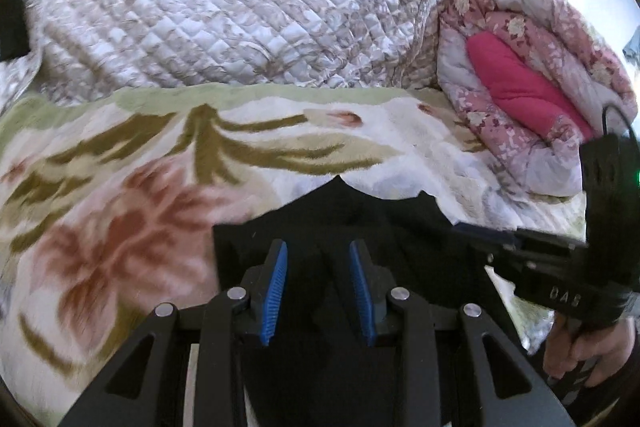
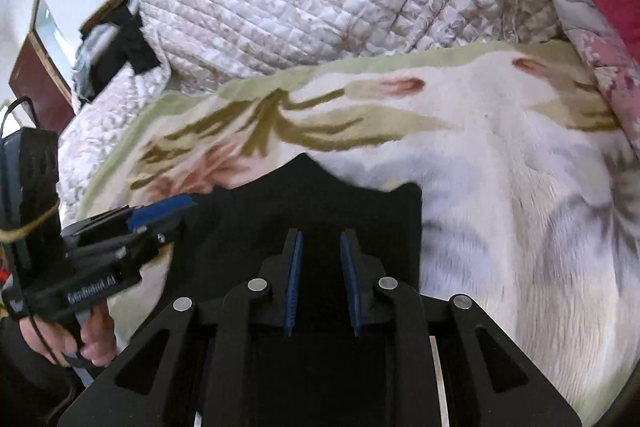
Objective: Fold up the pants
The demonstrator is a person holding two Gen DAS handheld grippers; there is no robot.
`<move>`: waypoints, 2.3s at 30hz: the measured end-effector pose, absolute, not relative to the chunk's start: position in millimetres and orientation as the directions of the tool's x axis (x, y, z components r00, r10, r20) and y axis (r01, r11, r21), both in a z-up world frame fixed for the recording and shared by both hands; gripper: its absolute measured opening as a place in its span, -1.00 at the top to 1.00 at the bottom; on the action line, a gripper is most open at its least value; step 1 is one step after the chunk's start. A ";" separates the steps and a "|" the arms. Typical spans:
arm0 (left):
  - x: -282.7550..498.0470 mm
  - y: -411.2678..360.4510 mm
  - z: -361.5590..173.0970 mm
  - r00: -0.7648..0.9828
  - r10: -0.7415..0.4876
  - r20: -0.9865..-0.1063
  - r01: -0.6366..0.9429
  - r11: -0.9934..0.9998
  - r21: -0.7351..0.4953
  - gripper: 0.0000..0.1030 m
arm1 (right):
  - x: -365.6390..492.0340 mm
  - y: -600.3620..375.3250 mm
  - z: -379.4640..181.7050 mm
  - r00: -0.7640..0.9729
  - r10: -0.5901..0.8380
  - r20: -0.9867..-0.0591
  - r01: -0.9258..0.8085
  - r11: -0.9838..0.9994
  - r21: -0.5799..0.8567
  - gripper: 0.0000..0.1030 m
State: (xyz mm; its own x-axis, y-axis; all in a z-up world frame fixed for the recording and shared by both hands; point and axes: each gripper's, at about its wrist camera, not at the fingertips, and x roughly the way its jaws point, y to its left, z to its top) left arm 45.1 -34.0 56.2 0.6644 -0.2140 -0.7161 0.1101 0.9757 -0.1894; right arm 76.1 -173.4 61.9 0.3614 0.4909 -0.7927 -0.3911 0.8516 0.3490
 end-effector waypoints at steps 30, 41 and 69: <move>-11.7 -46.8 60.9 0.664 -0.197 -0.721 0.143 0.980 -0.135 0.22 | -29.6 -192.6 83.4 0.424 0.437 -0.793 -0.411 0.873 0.262 0.40; -43.0 -50.1 33.4 0.619 -0.173 -0.766 0.128 0.985 -0.120 0.17 | -51.6 -179.2 68.8 0.436 0.422 -0.795 -0.462 0.863 0.204 0.19; -2.1 4.8 15.6 0.602 -0.313 -0.734 0.027 0.927 -0.374 -0.09 | 15.6 -226.4 45.3 0.346 0.562 -0.751 -0.226 0.827 0.515 -0.02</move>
